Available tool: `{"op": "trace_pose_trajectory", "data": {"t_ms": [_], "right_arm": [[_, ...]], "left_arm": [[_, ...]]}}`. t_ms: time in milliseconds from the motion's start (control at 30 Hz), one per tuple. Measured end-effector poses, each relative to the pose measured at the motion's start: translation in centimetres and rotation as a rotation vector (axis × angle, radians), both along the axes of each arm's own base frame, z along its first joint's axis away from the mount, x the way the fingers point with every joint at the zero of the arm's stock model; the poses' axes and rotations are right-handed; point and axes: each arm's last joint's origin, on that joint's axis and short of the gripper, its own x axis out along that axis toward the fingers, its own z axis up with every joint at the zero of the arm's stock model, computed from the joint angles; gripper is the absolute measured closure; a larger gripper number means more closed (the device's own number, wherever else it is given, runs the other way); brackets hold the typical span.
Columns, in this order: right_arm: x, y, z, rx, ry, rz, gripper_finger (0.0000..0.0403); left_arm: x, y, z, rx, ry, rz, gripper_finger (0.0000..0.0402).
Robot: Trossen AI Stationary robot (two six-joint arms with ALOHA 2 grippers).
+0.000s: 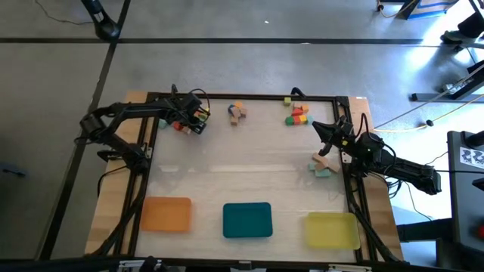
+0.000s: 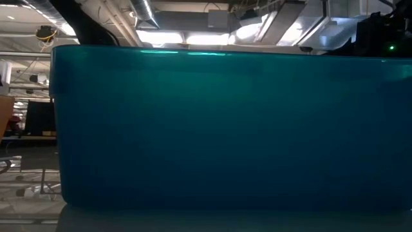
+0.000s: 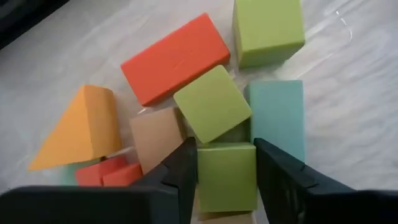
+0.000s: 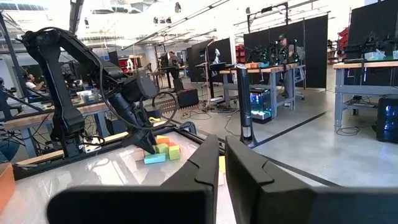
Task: Sort blocks by size
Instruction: Put the light green cube block into the blue bin
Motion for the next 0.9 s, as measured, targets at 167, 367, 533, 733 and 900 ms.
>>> {"op": "trace_pose_trajectory", "data": {"t_ms": [167, 367, 533, 733, 900], "right_arm": [[0.0, 0.0, 0.0, 0.000, -0.001, 0.000, 0.0375], [0.0, 0.0, 0.0, -0.001, -0.002, 0.000, 0.0375], [0.0, 0.0, 0.0, 0.000, -0.002, 0.000, 0.0375], [0.0, 0.0, 0.0, 0.000, -0.003, -0.006, 0.0375], [0.0, 0.0, 0.0, 0.001, -0.002, -0.006, 0.0375]], "left_arm": [[0.0, -0.3, 0.6, 0.018, -0.006, -0.028, 0.0279], [0.9, -2.0, 2.9, 0.056, -0.056, -0.104, 0.0265], [2.3, -5.0, 5.5, 0.098, -0.166, -0.244, 0.0264], [3.9, -9.4, 7.8, 0.132, -0.333, -0.451, 0.0263], [5.2, -12.9, 8.4, 0.078, -0.443, -0.634, 0.0263]]}}
